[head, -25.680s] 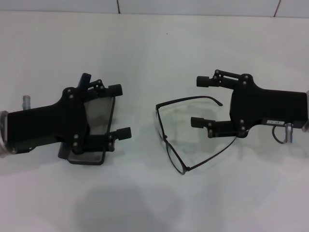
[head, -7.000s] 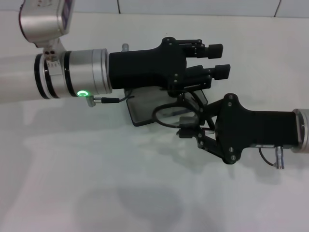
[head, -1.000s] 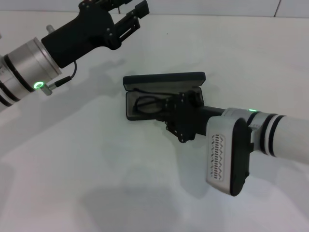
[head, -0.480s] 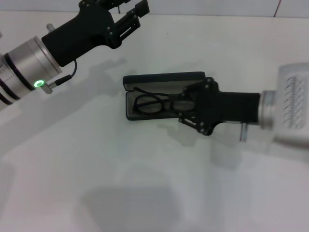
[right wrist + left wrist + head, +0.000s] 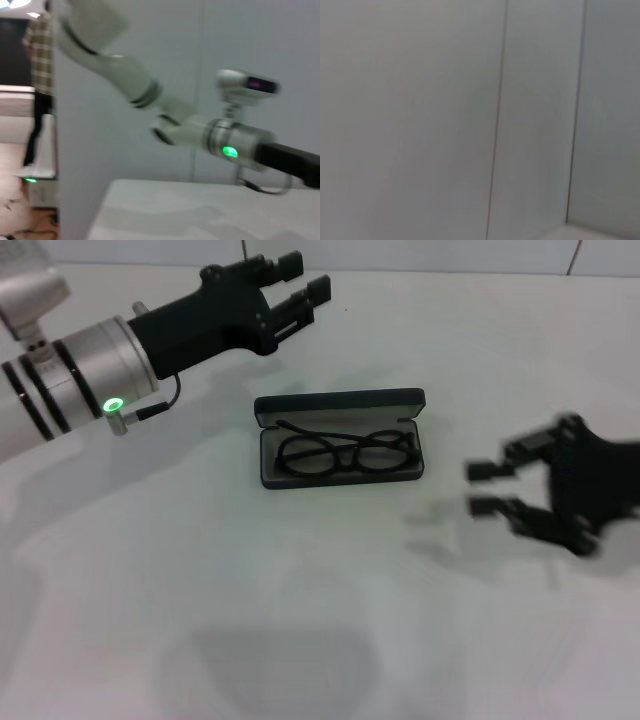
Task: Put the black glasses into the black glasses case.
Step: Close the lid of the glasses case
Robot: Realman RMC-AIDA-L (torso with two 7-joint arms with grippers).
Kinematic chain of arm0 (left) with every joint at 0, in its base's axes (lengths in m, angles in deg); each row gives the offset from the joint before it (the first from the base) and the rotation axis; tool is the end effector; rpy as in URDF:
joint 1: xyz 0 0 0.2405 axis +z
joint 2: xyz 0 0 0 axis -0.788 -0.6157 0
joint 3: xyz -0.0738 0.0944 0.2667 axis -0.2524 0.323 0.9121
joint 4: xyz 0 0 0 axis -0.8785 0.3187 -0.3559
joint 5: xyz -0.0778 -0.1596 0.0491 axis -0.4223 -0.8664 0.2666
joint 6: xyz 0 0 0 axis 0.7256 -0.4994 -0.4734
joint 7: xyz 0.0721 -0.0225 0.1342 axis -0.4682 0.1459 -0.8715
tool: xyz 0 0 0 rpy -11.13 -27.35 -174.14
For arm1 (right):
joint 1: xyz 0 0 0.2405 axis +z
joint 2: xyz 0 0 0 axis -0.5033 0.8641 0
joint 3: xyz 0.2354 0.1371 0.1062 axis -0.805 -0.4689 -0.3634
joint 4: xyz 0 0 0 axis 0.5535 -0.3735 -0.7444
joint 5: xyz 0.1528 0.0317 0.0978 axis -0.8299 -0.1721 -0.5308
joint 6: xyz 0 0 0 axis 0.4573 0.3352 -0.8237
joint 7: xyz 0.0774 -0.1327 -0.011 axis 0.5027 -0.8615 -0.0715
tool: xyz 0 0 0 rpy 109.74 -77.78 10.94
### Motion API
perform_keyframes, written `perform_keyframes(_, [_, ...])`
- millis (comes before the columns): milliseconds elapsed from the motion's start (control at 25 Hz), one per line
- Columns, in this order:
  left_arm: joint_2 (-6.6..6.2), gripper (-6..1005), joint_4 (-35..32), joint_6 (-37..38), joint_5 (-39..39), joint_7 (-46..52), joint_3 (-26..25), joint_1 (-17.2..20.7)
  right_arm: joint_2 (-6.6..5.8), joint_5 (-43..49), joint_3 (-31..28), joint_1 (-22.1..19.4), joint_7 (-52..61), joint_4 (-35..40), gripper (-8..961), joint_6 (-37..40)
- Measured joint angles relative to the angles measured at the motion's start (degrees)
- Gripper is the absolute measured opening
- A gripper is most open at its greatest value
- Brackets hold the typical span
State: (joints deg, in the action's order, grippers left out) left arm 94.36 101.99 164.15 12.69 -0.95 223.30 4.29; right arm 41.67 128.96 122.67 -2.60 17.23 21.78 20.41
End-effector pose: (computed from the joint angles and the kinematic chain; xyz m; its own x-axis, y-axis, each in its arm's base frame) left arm -0.2175 0.4000 -0.0336 0.6821 0.0906 0.7257 0.4679 -0.8166 -0.3379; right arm 0.2344 0.3051 0.0012 0.8387 0.1218 -0.5308 0.0679 -0.9905 -0.1199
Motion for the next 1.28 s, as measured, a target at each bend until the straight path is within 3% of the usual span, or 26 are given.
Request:
perform_keyframes(160, [0.38, 477, -0.01, -6.87, 6.07, 2.47, 0.00, -2.85, -1.01, 1.16, -4.30, -3.21, 0.19, 0.04, 251, 5.43])
perform_keyframes(360, [1.00, 477, -0.98, -12.38, 12.28, 2.71, 0.00, -4.65, -0.23, 1.86, -6.05, -7.63, -2.97, 1.92, 333, 5.74])
perform_keyframes(640, [1.09, 477, -3.12, -15.96, 15.26, 2.37, 0.00, -4.94, 0.28, 2.99, -6.20, -8.13, -3.63, 1.78, 474, 5.67])
perform_keyframes(760, [1.09, 477, -3.17, -16.01, 15.90, 2.36, 0.00, -4.89, 0.33, 3.44, -6.25, -8.17, -3.53, 1.89, 708, 5.59])
perform_keyframes(960, [1.07, 477, -3.60, -15.72, 16.81, 2.32, -0.01, -4.32, 0.25, 3.52, -6.36, -8.04, -3.31, 2.08, 776, 5.26])
perform_keyframes(1280, [0.99, 477, -3.78, -13.52, 17.16, 2.11, -0.09, -2.84, 0.31, 3.66, -6.42, -7.56, -3.27, 2.19, 776, 4.37])
